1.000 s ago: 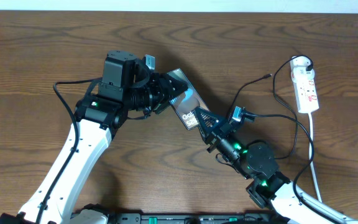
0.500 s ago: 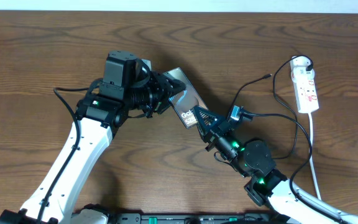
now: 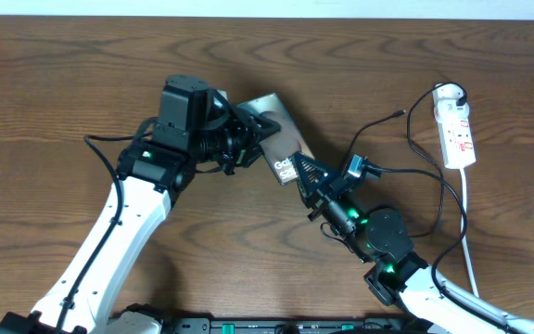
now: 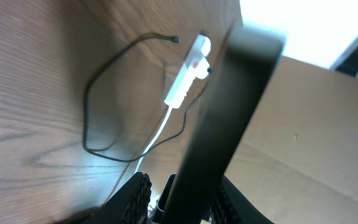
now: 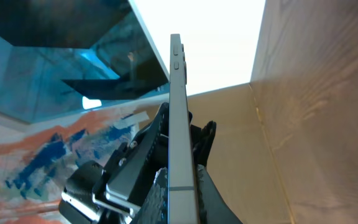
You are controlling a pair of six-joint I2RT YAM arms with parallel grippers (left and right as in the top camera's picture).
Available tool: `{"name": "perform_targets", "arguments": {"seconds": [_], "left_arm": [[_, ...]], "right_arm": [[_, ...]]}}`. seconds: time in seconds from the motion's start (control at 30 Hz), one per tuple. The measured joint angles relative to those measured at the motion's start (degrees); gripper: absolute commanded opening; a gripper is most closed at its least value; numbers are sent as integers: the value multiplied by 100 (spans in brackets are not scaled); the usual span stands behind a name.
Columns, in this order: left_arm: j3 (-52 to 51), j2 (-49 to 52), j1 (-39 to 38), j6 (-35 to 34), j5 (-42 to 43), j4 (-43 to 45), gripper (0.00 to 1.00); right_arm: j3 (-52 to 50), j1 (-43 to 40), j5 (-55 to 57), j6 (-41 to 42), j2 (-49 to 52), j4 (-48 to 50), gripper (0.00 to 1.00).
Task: Plug charger to phone and switch on socket
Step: 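Close the left gripper on the phone's upper edge, then open the right gripper and pull it away from the phone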
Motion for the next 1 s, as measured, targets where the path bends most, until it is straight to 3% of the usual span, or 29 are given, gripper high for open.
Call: {"name": "perform_targets", "arguments": {"seconds": [0.37, 0.87, 0.93, 1.0], "left_arm": [[0, 0, -133, 74, 0, 157, 20], [0, 0, -186, 168, 70, 634, 20], [0, 0, -186, 223, 83, 645, 8], [-11, 0, -184, 431, 118, 702, 8]], "right_arm": [[0, -15, 179, 111, 4, 146, 1], [0, -63, 317, 229, 15, 385, 1], [0, -63, 321, 136, 15, 396, 1], [4, -66, 356, 85, 9, 442, 1]]}}
